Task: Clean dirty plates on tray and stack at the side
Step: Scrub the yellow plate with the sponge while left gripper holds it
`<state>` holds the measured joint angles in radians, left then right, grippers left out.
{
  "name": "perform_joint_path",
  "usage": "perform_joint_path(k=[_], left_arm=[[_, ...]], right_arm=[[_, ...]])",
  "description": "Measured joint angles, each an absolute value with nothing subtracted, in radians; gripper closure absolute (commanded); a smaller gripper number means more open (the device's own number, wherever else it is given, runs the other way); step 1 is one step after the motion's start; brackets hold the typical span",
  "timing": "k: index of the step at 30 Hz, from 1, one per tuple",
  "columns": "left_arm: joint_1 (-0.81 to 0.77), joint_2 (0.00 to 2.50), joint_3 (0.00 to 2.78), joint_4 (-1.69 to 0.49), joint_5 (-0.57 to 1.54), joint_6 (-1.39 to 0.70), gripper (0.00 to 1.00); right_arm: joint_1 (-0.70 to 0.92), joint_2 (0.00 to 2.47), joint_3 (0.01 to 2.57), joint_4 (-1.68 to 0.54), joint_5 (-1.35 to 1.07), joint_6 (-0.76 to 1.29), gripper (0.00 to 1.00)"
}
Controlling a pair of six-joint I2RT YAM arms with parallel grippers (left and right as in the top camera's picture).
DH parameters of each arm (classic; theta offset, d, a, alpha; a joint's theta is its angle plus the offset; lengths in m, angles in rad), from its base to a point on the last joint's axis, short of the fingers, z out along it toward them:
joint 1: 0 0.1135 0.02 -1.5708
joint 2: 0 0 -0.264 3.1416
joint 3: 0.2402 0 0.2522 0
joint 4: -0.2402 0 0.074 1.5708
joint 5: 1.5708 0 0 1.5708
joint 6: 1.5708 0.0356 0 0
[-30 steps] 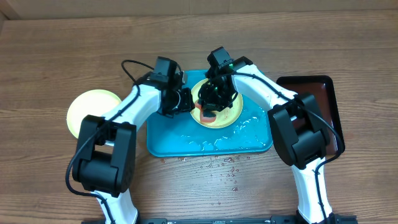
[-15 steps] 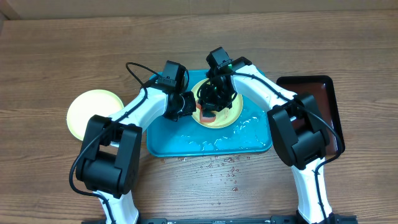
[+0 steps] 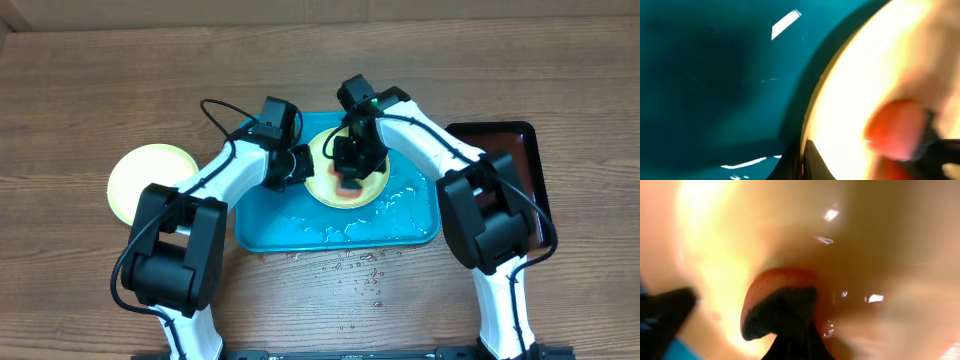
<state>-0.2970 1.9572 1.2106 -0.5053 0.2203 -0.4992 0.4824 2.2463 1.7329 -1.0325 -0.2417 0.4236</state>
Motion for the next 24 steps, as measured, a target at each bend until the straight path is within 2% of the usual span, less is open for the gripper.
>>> perform_joint_path(k=[8,12,16,24], left_arm=[[-0.206,1.959,1.21,-0.509,0.266,-0.494,0.96],[-0.192,1.96,1.21,-0.516,0.284,-0.485,0.96],[-0.186,1.96,1.21,-0.522,0.292,-0.472,0.96],[-0.18,1.96,1.21,-0.527,0.305,-0.468,0.96]], right_arm=[[0.492,2.232,1.732,-1.001,0.032,0.326,0.96],[0.505,2.232,1.732,-0.964,0.067,0.281,0.96],[0.517,2.232,1.732,-0.953,0.006,0.212,0.96],[0.579,2.232,1.727,-0.881,-0.279,0.128,0.96]])
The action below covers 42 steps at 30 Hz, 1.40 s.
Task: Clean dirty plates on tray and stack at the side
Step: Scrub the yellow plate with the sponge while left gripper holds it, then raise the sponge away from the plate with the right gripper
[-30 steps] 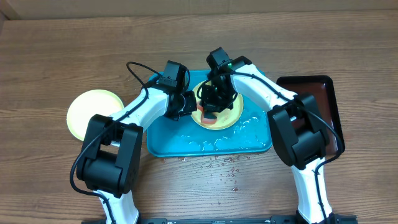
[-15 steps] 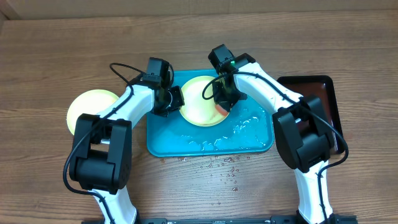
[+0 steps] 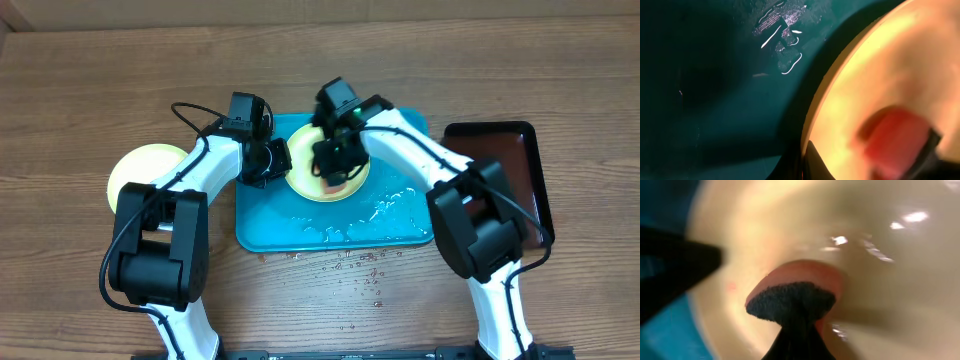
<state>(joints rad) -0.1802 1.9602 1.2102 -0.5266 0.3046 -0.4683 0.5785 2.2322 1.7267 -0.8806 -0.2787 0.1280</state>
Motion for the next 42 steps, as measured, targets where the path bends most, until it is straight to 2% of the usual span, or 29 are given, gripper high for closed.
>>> perform_joint_path(k=[6,13,17,23,28,37,42], left_arm=[[-0.18,1.96,1.21,-0.536,0.308,-0.468,0.96],[-0.18,1.96,1.21,-0.538,0.308,-0.468,0.96],[-0.18,1.96,1.21,-0.538,0.308,-0.468,0.96],[-0.181,1.96,1.21,-0.538,0.306,-0.463,0.96],[-0.181,1.96,1.21,-0.539,0.295,-0.434,0.96],[-0.181,1.96,1.219,-0.561,0.283,-0.407,0.96],[-0.181,1.953,1.234,-0.611,0.242,-0.377,0.96]], right_arm=[[0.611,2.232,1.726,-0.792,-0.274,0.15,0.96],[0.575,2.232,1.725,-0.675,-0.038,0.165,0.96],[0.546,2.232,1.725,-0.703,0.123,0.165,0.96],[0.53,2.232,1.727,-0.842,0.168,0.172,0.96],[0.53,2.228,1.728,-0.961,0.052,0.173,0.96],[0.522,2.228,1.726,-0.997,-0.459,0.056,0.96],[0.505,2.228,1.728,-0.999,-0.652,0.012,0.96]])
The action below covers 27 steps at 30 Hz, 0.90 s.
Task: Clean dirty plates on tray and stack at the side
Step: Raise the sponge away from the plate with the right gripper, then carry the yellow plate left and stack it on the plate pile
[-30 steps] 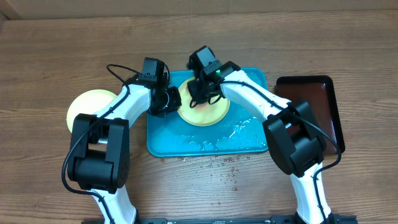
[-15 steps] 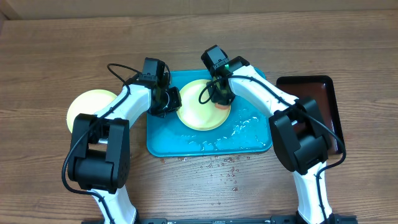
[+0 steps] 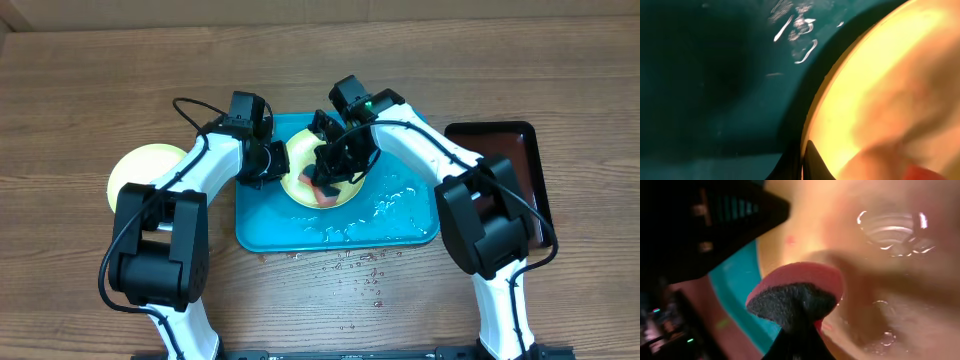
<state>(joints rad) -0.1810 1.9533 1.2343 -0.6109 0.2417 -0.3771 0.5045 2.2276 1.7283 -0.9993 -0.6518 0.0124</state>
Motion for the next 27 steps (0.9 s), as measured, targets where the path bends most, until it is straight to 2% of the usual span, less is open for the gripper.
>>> perform_joint_path(k=[6,14,20,27], left_arm=[[-0.181,1.89,1.235,-0.667,0.162,-0.355,0.96],[-0.206,1.688,1.237,-0.738,-0.029,-0.331,0.96],[-0.341,1.615,1.239,-0.798,-0.248,-0.323,0.96],[-0.545,1.615,1.239,-0.869,-0.649,-0.405,0.96]], right_arm=[[0.391,2.158,1.736,-1.001,-0.721,-0.004,0.96],[0.195,1.934,1.77,-1.003,-0.595,0.071,0.96],[0.113,1.903,1.78,-1.019,-0.558,0.139,0.96],[0.105,1.905,1.78,-1.055,-0.491,0.163,0.96]])
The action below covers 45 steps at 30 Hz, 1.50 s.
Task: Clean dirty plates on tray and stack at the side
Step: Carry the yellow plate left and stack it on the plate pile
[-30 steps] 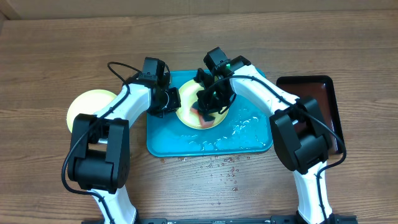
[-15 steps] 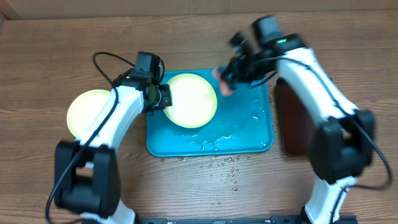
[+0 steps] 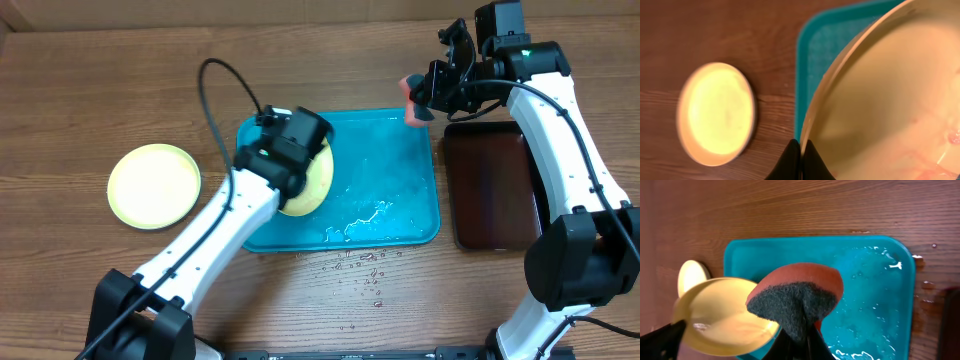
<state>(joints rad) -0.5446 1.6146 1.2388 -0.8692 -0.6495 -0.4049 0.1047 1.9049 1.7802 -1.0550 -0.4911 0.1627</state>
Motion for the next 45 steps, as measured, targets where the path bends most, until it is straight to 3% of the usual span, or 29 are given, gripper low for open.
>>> perform_joint_path(k=[19,29,33,38,45], left_arm=[[-0.794,1.615,1.239,-0.868,-1.274,-0.489,0.96],[-0.827,1.615,1.239,-0.868,-1.389,-0.492,0.96],[-0.826,1.615,1.239,-0.87,-1.33,-0.48,0.96],[-0.783,1.615,1.239,-0.907,-1.071,-0.444,0.96],[-0.519,1.615,1.239,-0.891,-0.612,-0.434,0.96]], right_arm=[[0.105,1.905,1.78,-1.064,-0.441,0.165,0.96],[0.105,1.905,1.78,-1.071,-0.44,0.165,0.96],[0.104,1.905,1.78,-1.076,-0.44,0.165,0.96],[0.105,1.905,1.78,-1.087,-0.44,0.165,0.96],[0.105,1.905,1.78,-1.089,-0.44,0.165,0.96]])
